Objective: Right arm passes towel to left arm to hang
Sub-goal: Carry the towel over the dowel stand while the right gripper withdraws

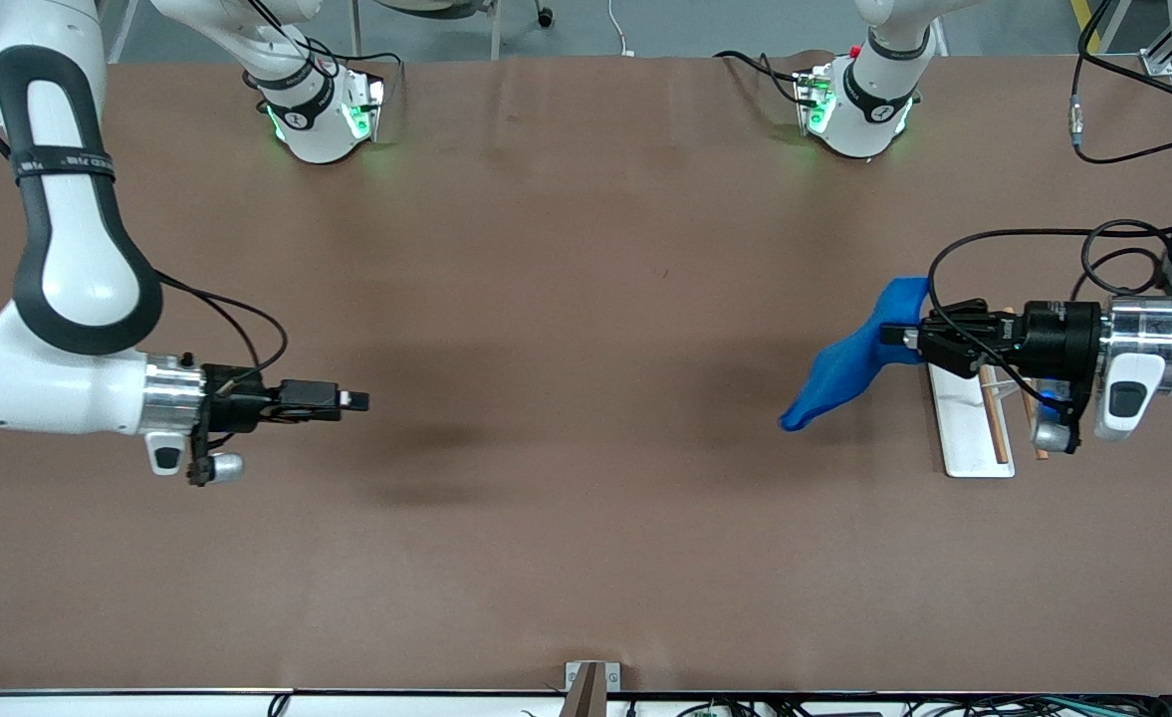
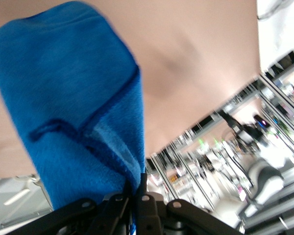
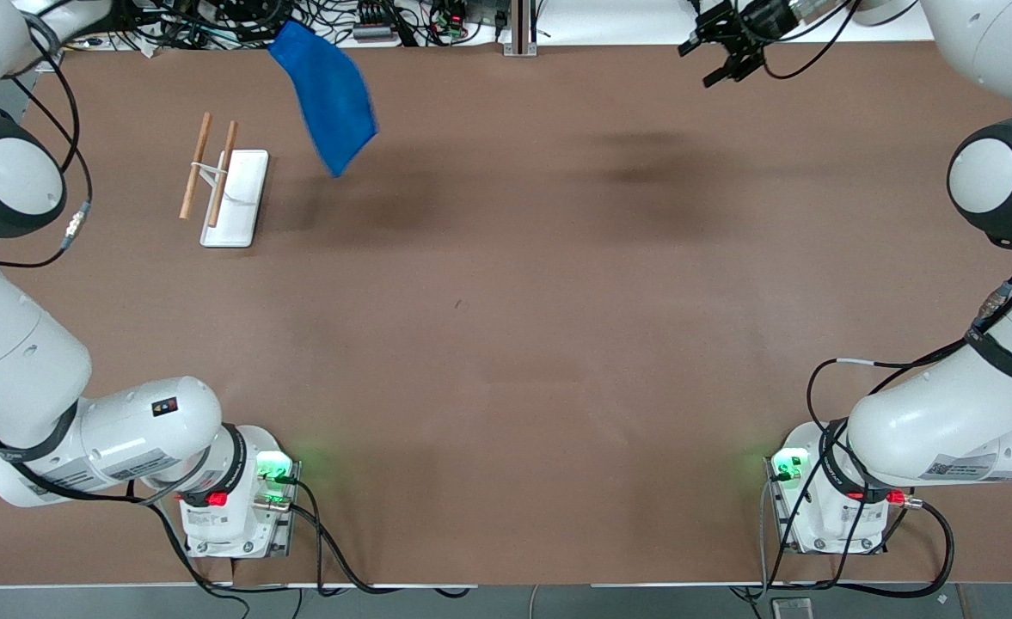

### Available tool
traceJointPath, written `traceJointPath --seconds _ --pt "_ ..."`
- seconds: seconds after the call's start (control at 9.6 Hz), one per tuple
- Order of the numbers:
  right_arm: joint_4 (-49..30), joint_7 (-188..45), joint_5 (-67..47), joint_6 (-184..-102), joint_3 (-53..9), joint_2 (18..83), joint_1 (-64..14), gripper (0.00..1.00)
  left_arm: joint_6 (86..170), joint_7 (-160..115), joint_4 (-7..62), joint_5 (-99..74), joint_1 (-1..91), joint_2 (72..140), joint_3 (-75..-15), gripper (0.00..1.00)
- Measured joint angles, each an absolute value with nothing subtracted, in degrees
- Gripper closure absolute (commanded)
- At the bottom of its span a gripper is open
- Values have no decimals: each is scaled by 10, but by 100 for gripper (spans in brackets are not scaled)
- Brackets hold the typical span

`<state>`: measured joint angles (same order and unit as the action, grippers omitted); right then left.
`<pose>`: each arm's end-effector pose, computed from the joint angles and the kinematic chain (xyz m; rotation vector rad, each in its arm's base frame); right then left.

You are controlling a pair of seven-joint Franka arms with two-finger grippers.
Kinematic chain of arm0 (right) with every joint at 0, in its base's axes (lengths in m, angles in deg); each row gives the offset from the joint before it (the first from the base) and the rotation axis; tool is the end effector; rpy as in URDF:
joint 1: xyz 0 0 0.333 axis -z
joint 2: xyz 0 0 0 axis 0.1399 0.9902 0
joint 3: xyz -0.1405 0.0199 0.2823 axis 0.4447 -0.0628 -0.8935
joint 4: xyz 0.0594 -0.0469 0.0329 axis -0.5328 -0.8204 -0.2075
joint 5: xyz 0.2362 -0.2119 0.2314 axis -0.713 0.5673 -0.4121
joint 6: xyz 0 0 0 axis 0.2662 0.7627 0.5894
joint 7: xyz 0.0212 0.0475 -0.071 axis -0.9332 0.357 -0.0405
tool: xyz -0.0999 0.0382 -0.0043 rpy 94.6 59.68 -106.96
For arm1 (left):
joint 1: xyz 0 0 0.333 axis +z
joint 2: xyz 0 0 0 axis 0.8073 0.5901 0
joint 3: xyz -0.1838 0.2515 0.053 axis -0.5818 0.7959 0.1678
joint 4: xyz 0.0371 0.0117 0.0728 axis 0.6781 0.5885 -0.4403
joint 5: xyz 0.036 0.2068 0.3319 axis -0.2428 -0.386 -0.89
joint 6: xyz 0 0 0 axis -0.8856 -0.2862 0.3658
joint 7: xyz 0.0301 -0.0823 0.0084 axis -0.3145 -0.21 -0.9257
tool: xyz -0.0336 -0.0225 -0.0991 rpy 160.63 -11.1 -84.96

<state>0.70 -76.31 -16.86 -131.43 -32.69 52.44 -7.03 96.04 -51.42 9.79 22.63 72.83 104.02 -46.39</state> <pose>0.6672 0.0979 0.4031 -2.3629 0.0264 0.1693 0.6463 -0.0507 0.4930 2.1459 0.7511 -0.7113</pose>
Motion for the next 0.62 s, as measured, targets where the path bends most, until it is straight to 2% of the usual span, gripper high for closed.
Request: traceJointPath --seconds 0.31,0.62 --pt "57 -696 -24 -1269 -289 513 -71 0 1012 -544 88 22 722 1040 -466 100" --pt "64 -593 158 -1268 -286 467 -78 0 1015 -552 88 -117 722 1040 -466 100"
